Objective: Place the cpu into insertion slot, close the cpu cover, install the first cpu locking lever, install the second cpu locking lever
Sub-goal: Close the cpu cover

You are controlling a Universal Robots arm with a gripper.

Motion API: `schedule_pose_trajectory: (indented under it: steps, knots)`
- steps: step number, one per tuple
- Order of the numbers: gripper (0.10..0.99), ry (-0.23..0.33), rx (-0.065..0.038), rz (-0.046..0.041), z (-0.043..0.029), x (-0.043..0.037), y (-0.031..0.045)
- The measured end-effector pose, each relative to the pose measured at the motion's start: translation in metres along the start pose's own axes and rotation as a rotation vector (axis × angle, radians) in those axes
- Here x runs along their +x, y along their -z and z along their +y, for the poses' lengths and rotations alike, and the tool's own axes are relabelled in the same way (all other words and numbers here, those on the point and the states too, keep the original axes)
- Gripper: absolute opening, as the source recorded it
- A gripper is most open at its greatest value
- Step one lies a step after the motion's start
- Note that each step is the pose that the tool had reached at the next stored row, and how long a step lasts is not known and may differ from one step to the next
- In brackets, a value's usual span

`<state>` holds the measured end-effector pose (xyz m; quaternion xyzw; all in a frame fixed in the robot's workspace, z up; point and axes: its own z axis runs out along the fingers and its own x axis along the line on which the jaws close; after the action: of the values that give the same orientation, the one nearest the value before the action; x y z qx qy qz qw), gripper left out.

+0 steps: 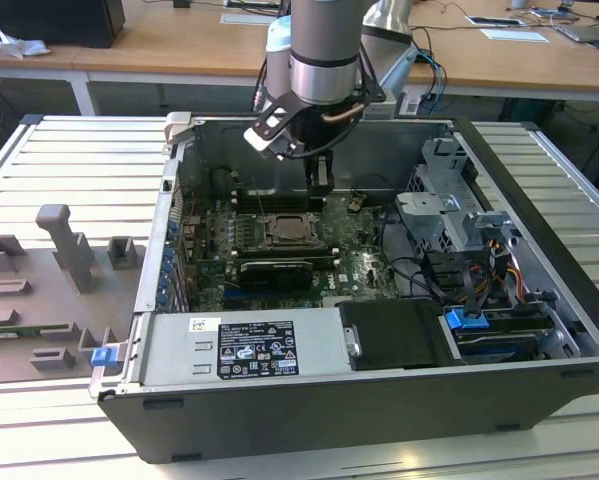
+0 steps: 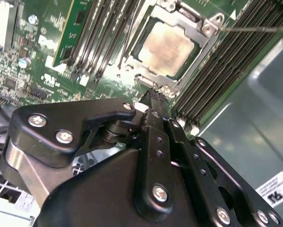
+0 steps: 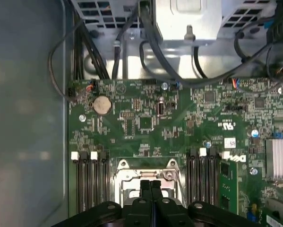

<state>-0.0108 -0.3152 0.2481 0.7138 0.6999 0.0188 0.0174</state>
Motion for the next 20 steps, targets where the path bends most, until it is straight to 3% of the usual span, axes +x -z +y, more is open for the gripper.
schedule_pose_trajectory:
  steps: [7,14,20]
  knots:
    - [0.106,0.0,0.0,0.0002,-0.0117,-0.0001,-0.008]
    - [0.106,0.0,0.0,0.0001,-0.024,-0.0003,-0.0109]
    - [0.106,0.0,0.0,0.0018,-0.0269,-0.0003,-0.0116]
